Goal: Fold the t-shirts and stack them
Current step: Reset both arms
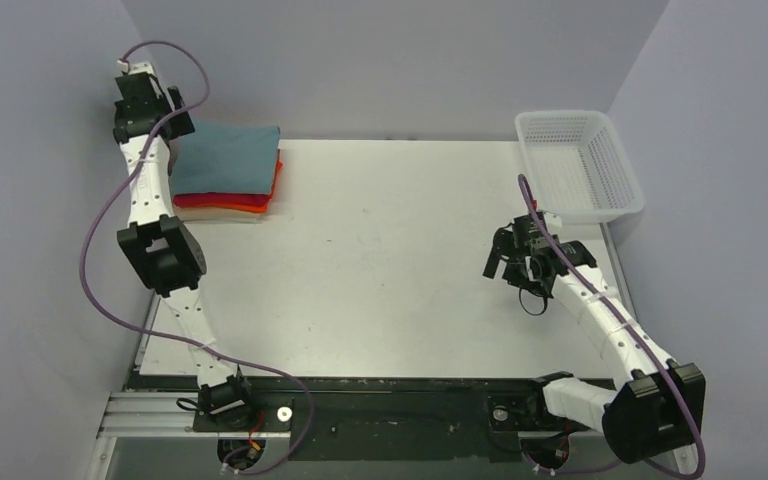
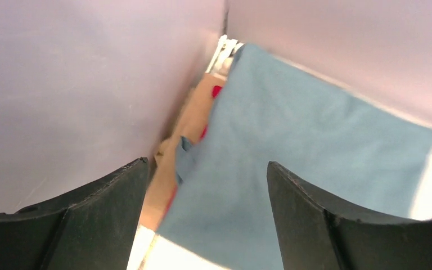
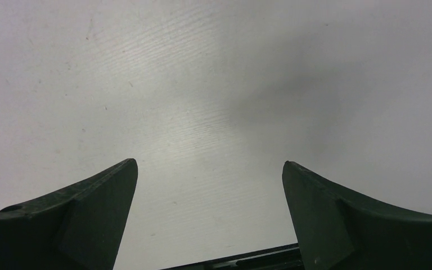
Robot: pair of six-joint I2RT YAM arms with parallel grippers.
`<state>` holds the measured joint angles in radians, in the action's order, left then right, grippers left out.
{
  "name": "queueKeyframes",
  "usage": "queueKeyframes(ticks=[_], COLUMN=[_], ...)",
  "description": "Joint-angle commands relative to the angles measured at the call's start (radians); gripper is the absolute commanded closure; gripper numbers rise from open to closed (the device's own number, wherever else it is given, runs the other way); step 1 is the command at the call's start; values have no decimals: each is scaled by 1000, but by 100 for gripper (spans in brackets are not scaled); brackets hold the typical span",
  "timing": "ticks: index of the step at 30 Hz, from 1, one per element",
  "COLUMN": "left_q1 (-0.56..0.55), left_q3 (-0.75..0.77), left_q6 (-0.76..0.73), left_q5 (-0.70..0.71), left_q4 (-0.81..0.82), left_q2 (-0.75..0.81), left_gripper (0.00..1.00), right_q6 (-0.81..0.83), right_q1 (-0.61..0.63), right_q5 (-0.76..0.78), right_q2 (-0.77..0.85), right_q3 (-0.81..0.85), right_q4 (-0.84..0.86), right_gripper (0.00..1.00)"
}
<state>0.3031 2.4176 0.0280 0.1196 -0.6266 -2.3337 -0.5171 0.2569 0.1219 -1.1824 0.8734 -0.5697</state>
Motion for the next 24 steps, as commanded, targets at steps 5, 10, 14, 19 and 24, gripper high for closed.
queueKeyframes(ticks=[5,10,14,19,24], left_q1=[-47,-309,-580,-641,-644], left_q3=[-501,-1315,-1690,-1803,-1780], left_q6=[410,573,723,738,724], left_q5=[-279,-178,-136,-65,46], left_q4=[-55,316,471,289,174], left_q2=[665,1146,1417,1556,1603], left_gripper=[12,11,10,10,9], right_q6=[-110,-130,-106,-91,-77], right_q1=[-4,-4,-4,-3,-3], right_q5=[141,135,161,214,246], right_q2=[242,380,451,518,543], right_q3=[-118,-232,-289,-335,-355], right_q4=[26,123,125,148,174], right_gripper=[3,2,2,2,1])
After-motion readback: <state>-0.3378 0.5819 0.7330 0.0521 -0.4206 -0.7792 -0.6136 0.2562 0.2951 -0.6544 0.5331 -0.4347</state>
